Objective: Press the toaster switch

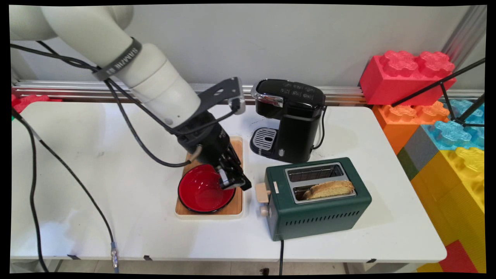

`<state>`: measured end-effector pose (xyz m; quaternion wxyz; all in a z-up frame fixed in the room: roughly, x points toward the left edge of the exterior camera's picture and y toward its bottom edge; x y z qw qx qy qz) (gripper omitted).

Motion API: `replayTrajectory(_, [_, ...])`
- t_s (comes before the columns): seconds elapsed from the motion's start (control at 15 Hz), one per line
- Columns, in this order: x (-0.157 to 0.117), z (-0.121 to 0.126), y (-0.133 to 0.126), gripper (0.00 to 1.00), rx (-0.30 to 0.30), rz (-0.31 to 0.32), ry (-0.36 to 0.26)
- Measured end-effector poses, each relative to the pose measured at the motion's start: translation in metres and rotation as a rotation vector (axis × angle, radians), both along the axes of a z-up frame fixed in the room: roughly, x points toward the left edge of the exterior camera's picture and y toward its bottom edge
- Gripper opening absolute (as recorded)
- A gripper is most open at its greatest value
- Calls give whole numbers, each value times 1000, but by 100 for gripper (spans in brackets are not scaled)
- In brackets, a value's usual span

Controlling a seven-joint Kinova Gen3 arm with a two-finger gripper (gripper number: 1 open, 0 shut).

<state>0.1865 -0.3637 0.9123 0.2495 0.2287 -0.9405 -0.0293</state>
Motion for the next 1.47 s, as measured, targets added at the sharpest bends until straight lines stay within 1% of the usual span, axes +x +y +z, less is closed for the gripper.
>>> replayTrajectory(0.2, [-10,-7,-4,0,-6,-8,-14])
replayTrajectory(0.6, [-22,-22,-8,0,-16,-30,-28])
replayTrajectory(1.0, [-27,-39,-11,0,-30,-46,-37])
replayTrajectory(1.47, [-27,-57,-11,0,-39,-58,-39])
